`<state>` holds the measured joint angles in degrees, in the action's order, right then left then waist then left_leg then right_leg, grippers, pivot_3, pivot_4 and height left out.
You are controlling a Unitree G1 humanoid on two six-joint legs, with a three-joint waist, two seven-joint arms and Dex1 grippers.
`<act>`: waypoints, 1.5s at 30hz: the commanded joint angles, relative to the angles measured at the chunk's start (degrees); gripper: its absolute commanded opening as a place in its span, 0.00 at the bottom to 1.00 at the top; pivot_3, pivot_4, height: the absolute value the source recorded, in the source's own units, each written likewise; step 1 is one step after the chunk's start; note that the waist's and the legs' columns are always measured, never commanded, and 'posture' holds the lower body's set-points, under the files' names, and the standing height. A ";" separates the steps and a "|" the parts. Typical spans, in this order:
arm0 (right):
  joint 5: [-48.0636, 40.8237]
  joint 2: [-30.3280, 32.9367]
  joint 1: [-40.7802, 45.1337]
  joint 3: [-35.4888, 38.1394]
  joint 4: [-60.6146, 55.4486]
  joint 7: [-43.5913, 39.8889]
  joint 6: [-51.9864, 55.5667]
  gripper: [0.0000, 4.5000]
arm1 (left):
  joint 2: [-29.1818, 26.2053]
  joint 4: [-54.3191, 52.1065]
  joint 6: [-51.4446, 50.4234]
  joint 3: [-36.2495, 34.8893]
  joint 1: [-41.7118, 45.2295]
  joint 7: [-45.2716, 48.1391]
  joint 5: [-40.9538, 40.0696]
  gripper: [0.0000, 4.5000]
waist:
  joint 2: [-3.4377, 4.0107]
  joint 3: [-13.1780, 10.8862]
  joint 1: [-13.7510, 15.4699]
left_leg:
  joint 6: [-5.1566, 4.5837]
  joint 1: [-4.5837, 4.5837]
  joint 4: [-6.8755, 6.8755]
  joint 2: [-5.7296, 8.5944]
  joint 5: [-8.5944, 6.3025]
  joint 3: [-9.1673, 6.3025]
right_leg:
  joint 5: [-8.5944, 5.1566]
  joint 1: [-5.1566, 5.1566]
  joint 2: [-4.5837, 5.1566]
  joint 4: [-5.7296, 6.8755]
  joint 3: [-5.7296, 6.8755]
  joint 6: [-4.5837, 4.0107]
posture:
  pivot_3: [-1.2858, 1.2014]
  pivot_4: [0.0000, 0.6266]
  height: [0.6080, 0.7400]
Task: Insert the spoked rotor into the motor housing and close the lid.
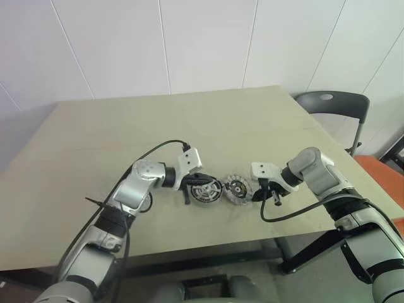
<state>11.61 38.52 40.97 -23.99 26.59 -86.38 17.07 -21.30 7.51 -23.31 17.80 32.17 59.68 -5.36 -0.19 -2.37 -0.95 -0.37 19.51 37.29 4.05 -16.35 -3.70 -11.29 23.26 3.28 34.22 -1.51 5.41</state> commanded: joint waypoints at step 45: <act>-14.42 -4.31 4.12 9.64 -6.09 0.76 8.26 0.01 | -1.41 6.82 2.69 4.97 -3.22 -2.09 3.84 0.00 | 0.08 0.02 -1.18 | 0.00 -0.24 0.14 -0.04 0.00 -0.17 | -0.05 -0.14 -0.16 0.18 -0.11 -0.07 | 0.52 0.00 1.00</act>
<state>0.43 36.04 42.41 -15.36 23.91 -85.75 25.00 -22.87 12.52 -19.52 21.29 29.77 57.62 -2.97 -0.11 -2.35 -2.12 -0.37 19.27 37.42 4.01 -16.34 -3.95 -11.34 23.12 3.07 34.41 -1.63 5.34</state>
